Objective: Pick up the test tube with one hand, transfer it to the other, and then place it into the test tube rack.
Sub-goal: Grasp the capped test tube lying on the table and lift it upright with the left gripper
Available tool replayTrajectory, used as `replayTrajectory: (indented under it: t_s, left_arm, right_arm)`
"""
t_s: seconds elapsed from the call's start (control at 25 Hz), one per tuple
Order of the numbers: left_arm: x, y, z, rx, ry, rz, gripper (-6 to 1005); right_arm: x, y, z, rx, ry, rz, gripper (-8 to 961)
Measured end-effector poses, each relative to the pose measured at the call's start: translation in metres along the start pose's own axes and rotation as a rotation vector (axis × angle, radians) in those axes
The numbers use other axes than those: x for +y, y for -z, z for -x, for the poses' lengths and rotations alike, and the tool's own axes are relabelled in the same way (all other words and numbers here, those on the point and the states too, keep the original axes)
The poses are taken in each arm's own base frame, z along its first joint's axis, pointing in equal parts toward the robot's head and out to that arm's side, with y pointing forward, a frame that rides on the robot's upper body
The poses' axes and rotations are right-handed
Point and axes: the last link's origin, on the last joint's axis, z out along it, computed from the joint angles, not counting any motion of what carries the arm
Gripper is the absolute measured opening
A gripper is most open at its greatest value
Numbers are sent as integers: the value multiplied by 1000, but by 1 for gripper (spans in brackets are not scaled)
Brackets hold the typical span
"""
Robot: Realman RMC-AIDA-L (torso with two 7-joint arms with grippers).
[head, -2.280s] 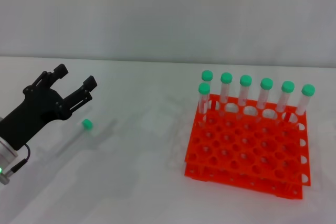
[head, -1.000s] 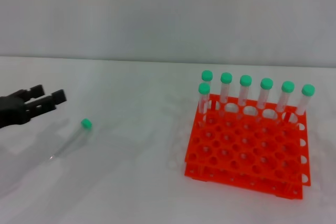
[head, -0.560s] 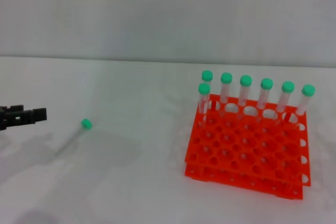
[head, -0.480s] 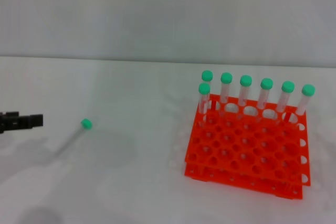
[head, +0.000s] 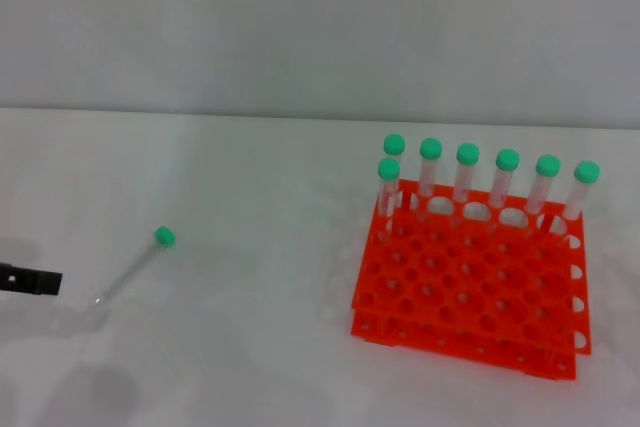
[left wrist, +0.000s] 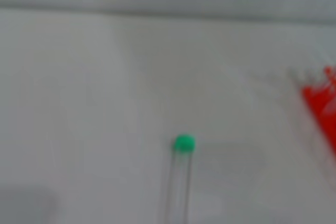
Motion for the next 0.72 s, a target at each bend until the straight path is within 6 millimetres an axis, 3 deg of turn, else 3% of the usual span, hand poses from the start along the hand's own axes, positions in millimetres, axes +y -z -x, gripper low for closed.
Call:
replayTrajectory:
  t_s: [0.28, 0.72]
  left_arm:
    - [-9, -9, 0, -29, -28, -79, 875]
    - [-17, -42, 0, -81, -117, -154, 872]
  right_arm:
    - [-5, -2, -2, 26, 9, -5, 860]
    - [-8, -9, -5, 47, 22, -6, 859]
